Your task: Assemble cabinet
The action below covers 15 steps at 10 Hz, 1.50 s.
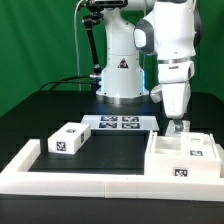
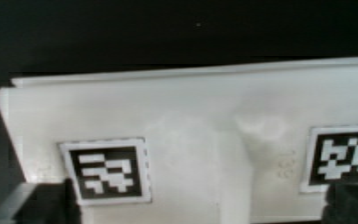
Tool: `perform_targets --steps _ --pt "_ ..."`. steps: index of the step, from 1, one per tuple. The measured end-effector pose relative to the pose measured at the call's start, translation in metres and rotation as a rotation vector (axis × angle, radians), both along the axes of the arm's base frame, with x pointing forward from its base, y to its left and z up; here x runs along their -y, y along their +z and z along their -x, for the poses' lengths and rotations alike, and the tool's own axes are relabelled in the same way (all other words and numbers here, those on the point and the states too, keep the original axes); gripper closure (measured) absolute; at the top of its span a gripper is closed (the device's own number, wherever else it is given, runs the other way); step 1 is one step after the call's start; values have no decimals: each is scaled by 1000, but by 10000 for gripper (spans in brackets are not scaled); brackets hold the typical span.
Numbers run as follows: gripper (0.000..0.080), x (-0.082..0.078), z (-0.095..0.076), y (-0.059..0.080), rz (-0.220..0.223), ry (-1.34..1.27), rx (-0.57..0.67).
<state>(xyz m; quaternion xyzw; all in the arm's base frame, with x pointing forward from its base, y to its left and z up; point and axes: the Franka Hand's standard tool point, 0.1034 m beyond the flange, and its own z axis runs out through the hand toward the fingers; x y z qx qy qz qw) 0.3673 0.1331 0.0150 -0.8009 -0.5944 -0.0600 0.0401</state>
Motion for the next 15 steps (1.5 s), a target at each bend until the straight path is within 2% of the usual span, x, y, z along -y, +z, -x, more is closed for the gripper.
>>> perform_targets --steps 2,3,4,5,12,15 --pt "405 -1 -1 0 -4 1 6" --pt "405 -2 0 0 -4 1 6" --pt "586 -1 0 0 -4 1 6" --pt "716 -1 0 -1 -4 1 4" --pt "732 -1 -3 0 -8 -3 14" --pt "732 9 -16 22 40 18 7"
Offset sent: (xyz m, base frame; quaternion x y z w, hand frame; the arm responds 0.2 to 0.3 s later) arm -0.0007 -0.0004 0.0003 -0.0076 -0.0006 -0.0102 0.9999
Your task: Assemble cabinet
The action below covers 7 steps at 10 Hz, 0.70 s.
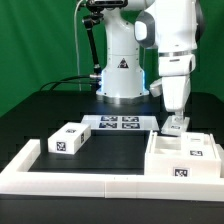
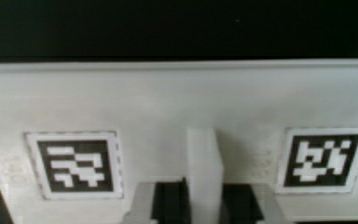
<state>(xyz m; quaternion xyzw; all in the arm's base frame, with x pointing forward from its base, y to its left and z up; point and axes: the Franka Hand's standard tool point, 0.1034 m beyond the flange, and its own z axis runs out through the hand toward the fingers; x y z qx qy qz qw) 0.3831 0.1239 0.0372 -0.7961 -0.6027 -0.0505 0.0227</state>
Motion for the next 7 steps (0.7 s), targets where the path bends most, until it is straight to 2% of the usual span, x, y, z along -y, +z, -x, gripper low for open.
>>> perform_targets --steps 3,7 --pt "732 13 -7 15 31 63 2" --pt "732 14 -5 11 31 82 -3"
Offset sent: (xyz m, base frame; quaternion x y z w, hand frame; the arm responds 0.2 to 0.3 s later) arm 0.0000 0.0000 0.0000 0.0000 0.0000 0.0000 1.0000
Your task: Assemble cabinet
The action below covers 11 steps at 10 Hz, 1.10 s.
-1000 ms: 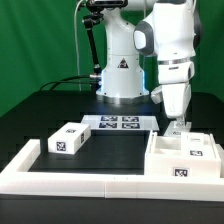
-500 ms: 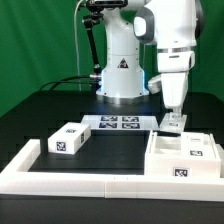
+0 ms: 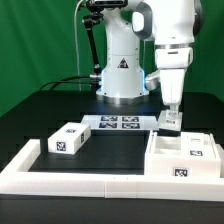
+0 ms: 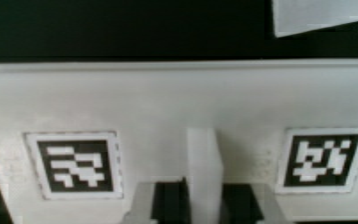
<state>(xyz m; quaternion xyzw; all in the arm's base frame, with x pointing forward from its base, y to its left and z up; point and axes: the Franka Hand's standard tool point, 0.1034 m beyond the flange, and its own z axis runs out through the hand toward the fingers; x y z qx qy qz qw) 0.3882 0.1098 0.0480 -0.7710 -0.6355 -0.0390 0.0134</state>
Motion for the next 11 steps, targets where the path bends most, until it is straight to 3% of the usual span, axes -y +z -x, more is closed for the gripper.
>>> perform_targets --steps 2,7,11 --pt "732 14 -3 -3 0 68 8" --pt "732 6 -7 2 -35 58 97" --pt "732 14 -9 0 -16 32 52"
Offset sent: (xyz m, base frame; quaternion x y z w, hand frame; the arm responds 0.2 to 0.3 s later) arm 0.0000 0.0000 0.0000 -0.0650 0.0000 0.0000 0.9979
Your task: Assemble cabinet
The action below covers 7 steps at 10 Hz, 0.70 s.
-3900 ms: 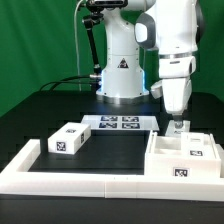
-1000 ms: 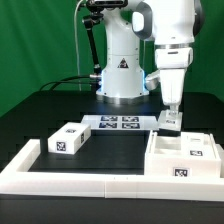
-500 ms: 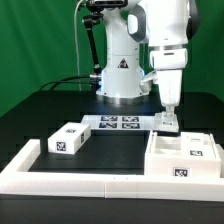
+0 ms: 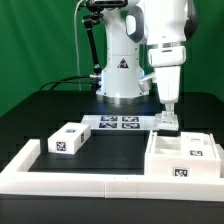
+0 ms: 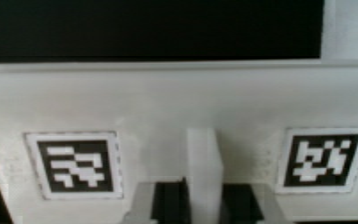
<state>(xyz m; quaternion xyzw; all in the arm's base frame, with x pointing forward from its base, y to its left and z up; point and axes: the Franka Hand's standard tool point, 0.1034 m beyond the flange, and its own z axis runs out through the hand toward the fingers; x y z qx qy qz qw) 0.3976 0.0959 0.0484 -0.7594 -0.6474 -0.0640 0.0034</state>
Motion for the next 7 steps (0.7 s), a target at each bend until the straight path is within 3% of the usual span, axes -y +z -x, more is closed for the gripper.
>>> perform_targets --steps 2,7 --pt "732 3 -20 7 30 -106 -67" --pt "732 5 -25 8 26 -93 -50"
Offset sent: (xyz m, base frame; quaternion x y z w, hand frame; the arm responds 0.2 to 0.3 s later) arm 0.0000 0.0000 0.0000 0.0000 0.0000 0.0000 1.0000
